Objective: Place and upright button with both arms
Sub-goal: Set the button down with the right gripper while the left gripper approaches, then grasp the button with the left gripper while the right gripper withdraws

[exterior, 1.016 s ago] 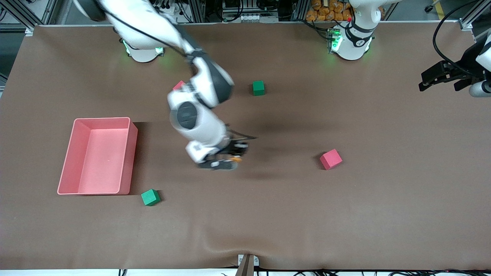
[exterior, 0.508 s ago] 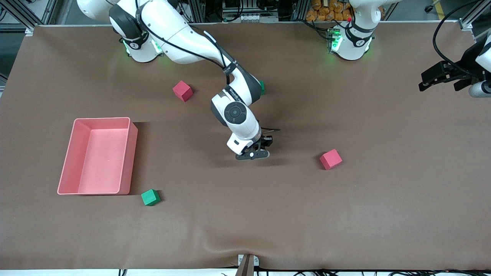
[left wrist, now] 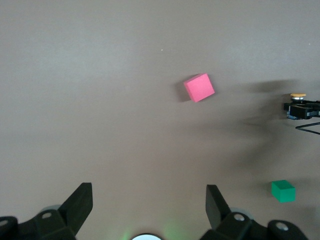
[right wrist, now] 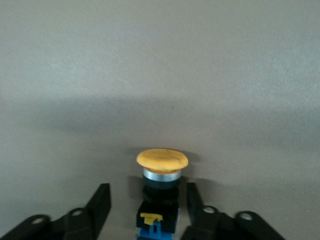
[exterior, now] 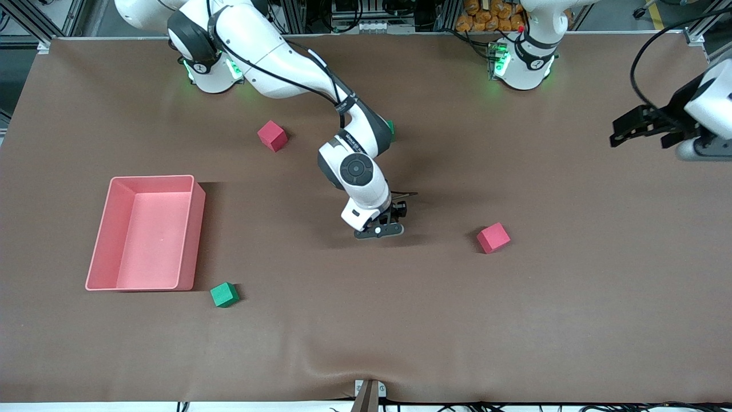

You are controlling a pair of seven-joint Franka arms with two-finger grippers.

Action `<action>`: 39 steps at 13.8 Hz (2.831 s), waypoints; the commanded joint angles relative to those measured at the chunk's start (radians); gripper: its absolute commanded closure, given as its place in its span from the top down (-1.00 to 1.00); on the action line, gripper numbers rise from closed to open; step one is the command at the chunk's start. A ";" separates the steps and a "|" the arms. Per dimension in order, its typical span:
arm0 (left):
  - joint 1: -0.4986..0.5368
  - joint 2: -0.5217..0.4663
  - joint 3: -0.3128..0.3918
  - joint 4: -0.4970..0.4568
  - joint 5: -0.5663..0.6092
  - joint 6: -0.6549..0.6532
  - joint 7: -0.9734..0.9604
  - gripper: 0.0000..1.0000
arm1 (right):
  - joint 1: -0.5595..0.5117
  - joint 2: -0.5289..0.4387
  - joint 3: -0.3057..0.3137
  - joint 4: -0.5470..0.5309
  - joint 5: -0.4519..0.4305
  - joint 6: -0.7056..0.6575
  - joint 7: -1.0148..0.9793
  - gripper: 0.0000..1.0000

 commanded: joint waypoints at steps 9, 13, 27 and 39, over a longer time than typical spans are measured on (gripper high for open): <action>-0.079 0.211 -0.107 0.005 -0.018 0.186 -0.094 1.00 | -0.459 -0.311 0.093 0.143 -0.012 -0.526 -0.016 1.00; -0.183 0.341 -0.107 0.016 -0.017 0.243 -0.185 1.00 | -0.678 -0.486 0.151 0.143 -0.024 -0.830 -0.044 1.00; -0.639 0.697 0.051 0.183 0.011 0.462 -0.459 1.00 | -0.781 -1.000 -0.014 -0.346 -0.228 -0.760 -0.234 1.00; -0.779 0.883 0.137 0.239 -0.038 0.595 -0.553 1.00 | -0.793 -0.997 -0.021 -0.319 -0.228 -0.789 -0.368 1.00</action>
